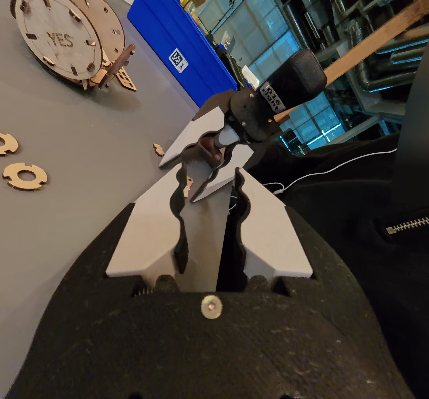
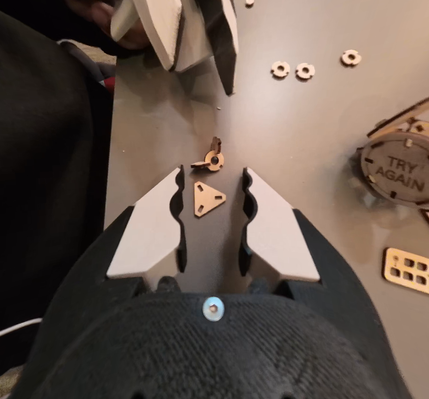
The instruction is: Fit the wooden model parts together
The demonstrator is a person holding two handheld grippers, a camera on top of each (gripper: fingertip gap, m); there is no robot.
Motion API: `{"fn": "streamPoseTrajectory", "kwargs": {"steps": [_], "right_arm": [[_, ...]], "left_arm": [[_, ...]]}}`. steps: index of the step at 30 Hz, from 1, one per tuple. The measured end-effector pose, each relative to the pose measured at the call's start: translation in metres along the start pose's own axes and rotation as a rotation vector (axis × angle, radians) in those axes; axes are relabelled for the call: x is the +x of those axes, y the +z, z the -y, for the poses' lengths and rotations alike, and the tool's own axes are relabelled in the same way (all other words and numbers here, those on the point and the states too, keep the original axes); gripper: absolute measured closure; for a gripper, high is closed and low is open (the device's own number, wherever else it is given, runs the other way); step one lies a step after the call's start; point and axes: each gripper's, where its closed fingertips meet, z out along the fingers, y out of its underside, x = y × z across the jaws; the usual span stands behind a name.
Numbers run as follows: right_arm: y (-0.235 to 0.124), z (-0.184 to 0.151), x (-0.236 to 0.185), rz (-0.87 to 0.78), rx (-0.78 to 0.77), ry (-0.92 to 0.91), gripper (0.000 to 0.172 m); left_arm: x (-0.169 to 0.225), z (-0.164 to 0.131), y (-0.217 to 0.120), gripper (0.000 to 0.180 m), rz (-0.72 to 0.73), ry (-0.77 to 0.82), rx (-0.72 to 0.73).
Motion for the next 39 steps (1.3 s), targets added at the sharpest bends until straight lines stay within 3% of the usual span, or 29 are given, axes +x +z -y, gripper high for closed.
{"fn": "streamPoseTrajectory", "kwargs": {"steps": [6, 12, 15, 18, 22, 27, 33, 39], "right_arm": [[-0.047, 0.001, 0.037, -0.203, 0.178, 0.193, 0.106], [-0.098, -0.082, 0.091, -0.673, 0.043, 0.402, 0.081], [-0.107, -0.099, 0.099, -0.751, 0.017, 0.456, 0.074], [-0.105, -0.102, 0.101, -0.720, 0.022, 0.506, 0.072], [-0.109, -0.115, 0.106, -0.707, 0.029, 0.650, 0.055], [-0.121, -0.138, 0.114, -0.805, -0.022, 0.776, 0.012], [-0.122, -0.139, 0.115, -0.804, -0.023, 0.775, 0.013], [-0.122, -0.139, 0.115, -0.804, -0.023, 0.775, 0.012]], "left_arm": [[-0.006, 0.009, -0.008, 0.141, 0.108, 0.104, 0.049], [-0.039, 0.030, -0.030, 0.112, 0.481, 0.349, 0.051], [-0.049, 0.037, -0.034, 0.098, 0.597, 0.449, 0.022], [-0.042, 0.041, -0.027, 0.097, 0.560, 0.465, 0.037], [-0.033, 0.039, -0.020, 0.098, 0.517, 0.491, 0.038], [-0.024, 0.034, -0.019, 0.099, 0.455, 0.543, 0.015], [-0.014, 0.031, -0.026, 0.103, 0.377, 0.562, 0.038], [0.002, 0.039, -0.037, 0.104, 0.249, 0.478, 0.179]]}}
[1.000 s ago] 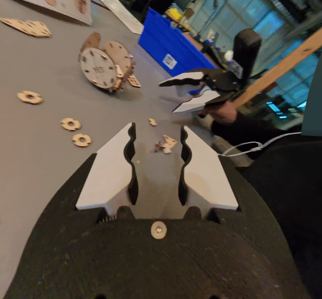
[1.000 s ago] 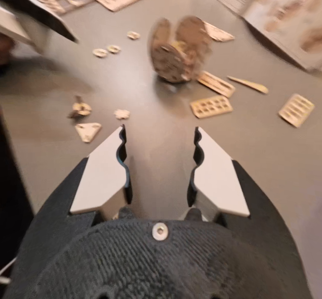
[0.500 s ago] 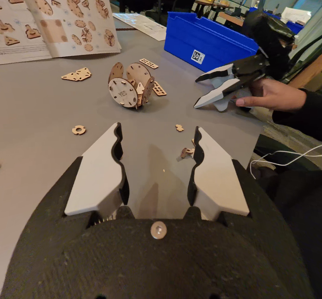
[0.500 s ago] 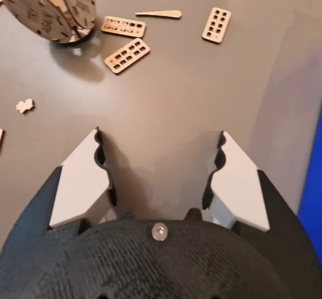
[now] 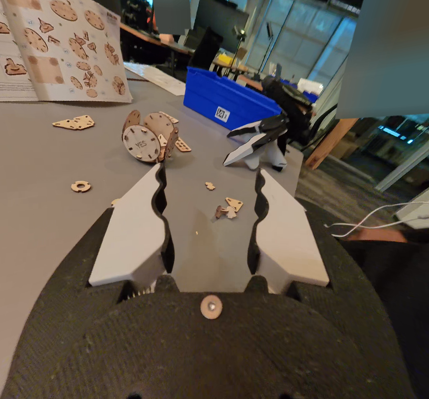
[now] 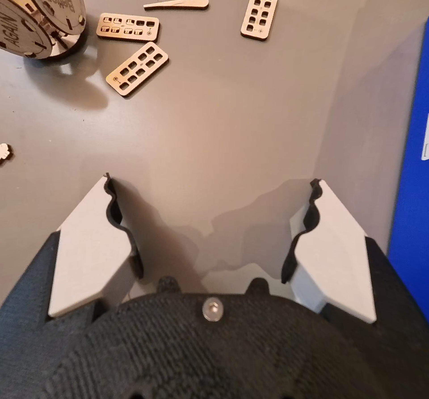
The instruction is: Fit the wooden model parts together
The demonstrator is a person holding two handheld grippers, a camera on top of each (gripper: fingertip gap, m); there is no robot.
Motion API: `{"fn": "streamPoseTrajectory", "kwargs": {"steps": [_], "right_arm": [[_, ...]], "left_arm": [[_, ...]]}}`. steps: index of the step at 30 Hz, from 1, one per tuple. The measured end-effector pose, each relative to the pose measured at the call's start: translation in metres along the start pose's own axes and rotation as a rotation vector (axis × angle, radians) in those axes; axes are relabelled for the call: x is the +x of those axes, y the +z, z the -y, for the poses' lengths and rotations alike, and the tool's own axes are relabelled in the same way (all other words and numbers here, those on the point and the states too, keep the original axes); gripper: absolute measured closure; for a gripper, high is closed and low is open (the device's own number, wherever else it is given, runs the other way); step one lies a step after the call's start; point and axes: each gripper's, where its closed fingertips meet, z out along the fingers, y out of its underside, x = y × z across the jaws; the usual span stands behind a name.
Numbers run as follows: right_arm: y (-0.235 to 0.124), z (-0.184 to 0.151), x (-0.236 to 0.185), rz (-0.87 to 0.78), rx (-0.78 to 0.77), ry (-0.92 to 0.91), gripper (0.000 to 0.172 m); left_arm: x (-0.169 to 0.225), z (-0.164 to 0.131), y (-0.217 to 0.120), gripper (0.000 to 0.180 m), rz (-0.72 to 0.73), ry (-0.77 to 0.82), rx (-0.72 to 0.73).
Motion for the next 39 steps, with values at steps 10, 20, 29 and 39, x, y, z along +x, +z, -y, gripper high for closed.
{"fn": "streamPoseTrajectory", "kwargs": {"steps": [10, 20, 29, 39], "right_arm": [[0.000, 0.000, 0.000, 0.000, 0.000, 0.000, 0.013], [0.000, 0.000, 0.000, 0.000, 0.000, 0.000, 0.013], [0.000, 0.000, 0.000, 0.000, 0.000, 0.000, 0.013], [0.000, 0.000, 0.000, 0.000, 0.000, 0.000, 0.013]], "left_arm": [[0.005, 0.012, -0.019, 0.106, -0.141, -0.075, 0.104], [0.000, 0.016, -0.022, 0.107, -0.191, -0.163, 0.136], [-0.003, 0.018, -0.024, 0.108, -0.179, -0.177, 0.153], [-0.004, 0.017, -0.023, 0.110, -0.173, -0.185, 0.151]]}}
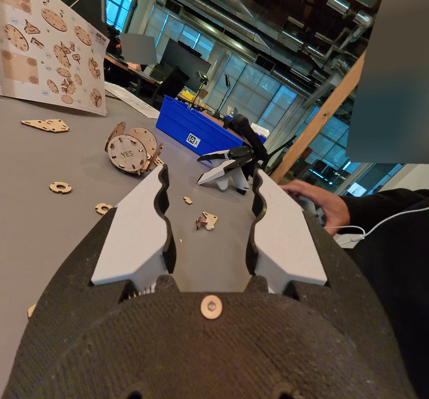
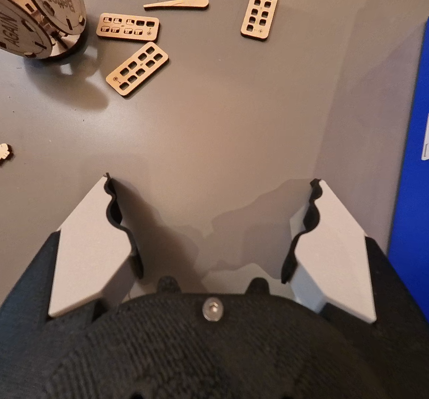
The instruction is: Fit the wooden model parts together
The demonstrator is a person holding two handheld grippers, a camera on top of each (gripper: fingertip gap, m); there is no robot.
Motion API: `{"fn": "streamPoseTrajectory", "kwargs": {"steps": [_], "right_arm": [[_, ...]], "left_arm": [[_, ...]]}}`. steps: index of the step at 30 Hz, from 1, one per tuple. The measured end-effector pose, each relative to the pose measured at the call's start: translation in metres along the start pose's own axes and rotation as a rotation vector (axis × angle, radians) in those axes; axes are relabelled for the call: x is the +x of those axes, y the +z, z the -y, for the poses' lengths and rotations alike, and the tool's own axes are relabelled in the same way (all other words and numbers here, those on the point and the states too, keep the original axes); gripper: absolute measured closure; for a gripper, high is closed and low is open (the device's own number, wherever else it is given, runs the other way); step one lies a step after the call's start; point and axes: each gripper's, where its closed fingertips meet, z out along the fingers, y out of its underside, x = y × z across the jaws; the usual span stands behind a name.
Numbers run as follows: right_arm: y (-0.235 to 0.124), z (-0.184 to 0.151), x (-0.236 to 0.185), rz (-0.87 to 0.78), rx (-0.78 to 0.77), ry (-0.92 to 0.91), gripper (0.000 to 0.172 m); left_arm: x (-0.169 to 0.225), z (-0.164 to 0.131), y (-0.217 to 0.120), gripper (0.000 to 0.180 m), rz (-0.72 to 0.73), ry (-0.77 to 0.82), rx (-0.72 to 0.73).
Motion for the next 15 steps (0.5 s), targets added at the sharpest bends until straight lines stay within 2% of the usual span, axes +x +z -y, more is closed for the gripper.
{"fn": "streamPoseTrajectory", "kwargs": {"steps": [15], "right_arm": [[0.000, 0.000, 0.000, 0.000, 0.000, 0.000, 0.013]], "left_arm": [[-0.002, -0.009, 0.016, 0.114, 0.096, 0.110, -0.051]]}}
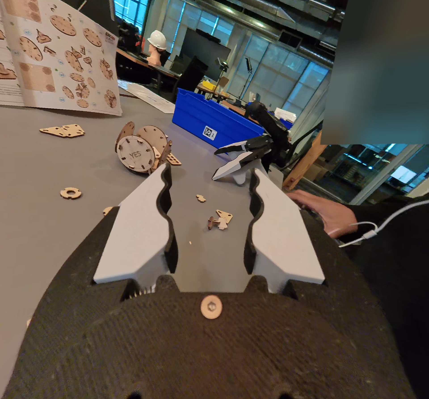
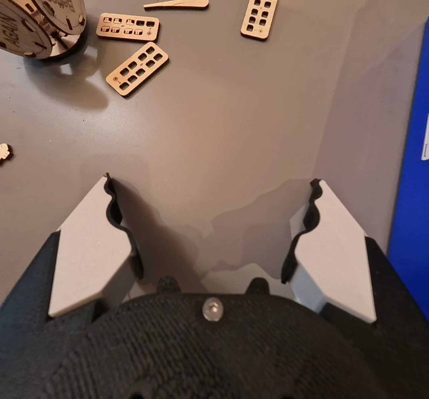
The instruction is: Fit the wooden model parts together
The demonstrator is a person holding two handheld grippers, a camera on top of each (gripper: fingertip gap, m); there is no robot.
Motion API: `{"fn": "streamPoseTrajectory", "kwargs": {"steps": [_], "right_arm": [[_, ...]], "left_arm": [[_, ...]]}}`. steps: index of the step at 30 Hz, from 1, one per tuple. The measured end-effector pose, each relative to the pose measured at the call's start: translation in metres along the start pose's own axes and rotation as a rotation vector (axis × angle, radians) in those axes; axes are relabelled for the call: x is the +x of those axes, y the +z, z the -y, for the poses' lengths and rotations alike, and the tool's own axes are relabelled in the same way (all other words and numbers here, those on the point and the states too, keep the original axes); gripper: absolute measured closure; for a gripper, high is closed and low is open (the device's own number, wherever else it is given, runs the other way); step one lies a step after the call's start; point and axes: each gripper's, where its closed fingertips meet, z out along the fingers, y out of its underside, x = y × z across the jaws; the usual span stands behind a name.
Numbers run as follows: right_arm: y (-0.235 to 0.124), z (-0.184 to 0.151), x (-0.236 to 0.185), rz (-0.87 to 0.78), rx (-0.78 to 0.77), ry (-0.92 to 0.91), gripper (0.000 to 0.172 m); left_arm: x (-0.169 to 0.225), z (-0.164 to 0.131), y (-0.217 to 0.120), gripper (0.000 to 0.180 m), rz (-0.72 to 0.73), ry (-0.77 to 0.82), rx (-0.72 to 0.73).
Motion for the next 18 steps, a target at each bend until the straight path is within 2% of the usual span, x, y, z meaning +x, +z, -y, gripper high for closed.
{"fn": "streamPoseTrajectory", "kwargs": {"steps": [5, 18], "right_arm": [[0.000, 0.000, 0.000, 0.000, 0.000, 0.000, 0.013], [0.000, 0.000, 0.000, 0.000, 0.000, 0.000, 0.013]], "left_arm": [[-0.003, 0.000, 0.003, 0.114, 0.044, -0.008, 0.015], [0.007, -0.012, 0.013, 0.114, 0.043, 0.007, -0.045]]}}
